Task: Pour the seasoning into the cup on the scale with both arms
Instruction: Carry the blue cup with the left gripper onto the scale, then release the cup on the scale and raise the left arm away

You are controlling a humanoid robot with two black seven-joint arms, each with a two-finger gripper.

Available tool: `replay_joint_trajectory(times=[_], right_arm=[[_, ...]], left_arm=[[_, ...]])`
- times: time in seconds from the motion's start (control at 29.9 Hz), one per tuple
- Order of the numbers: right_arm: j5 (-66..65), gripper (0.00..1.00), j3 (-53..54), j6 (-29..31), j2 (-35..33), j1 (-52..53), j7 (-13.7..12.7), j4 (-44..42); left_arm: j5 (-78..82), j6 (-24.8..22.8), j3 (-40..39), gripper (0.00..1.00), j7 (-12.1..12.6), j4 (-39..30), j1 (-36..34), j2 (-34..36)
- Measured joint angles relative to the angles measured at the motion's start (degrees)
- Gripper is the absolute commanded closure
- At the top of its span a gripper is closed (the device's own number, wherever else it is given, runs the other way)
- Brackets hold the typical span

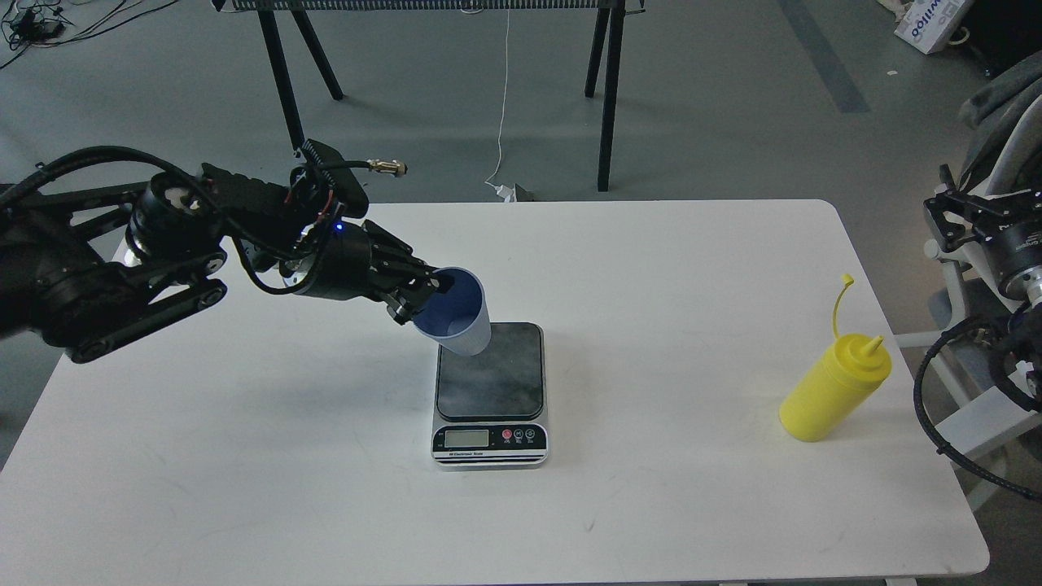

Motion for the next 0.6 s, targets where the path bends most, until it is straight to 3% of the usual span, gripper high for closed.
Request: replay_joint_trajectory(times=[0.33,0.4,0.47,0.57,0.6], right_arm=[[0.0,0.01,1.0,0.0,-0.4,-0.4,0.0,-0.1],[0.0,0.01,1.0,0.0,-0.4,-0.5,0.0,-0.1],[0.0,0.01,1.0,0.0,-0.4,-0.5,0.0,-0.1],[0.0,0.01,1.0,0.0,-0.3,-0.5,0.0,-0.1],[0.0,0.01,1.0,0.0,-0.3,-0.5,0.0,-0.1]], left_arm=[[0.4,0.3,6.5,0.91,0.0,9.2,-0.2,-7.4],[0.4,0.3,6.6,0.86,0.0,9.5,-0.2,-7.8],[0.3,0.3,6.7,0.72,0.0,9.6,-0.2,-8.0],[-0.1,0.2,6.6,0.41,0.0,9.6,-0.2,-8.0],[-0.2,0.1,6.6,0.36,0.0,9.6,-0.2,-8.0]])
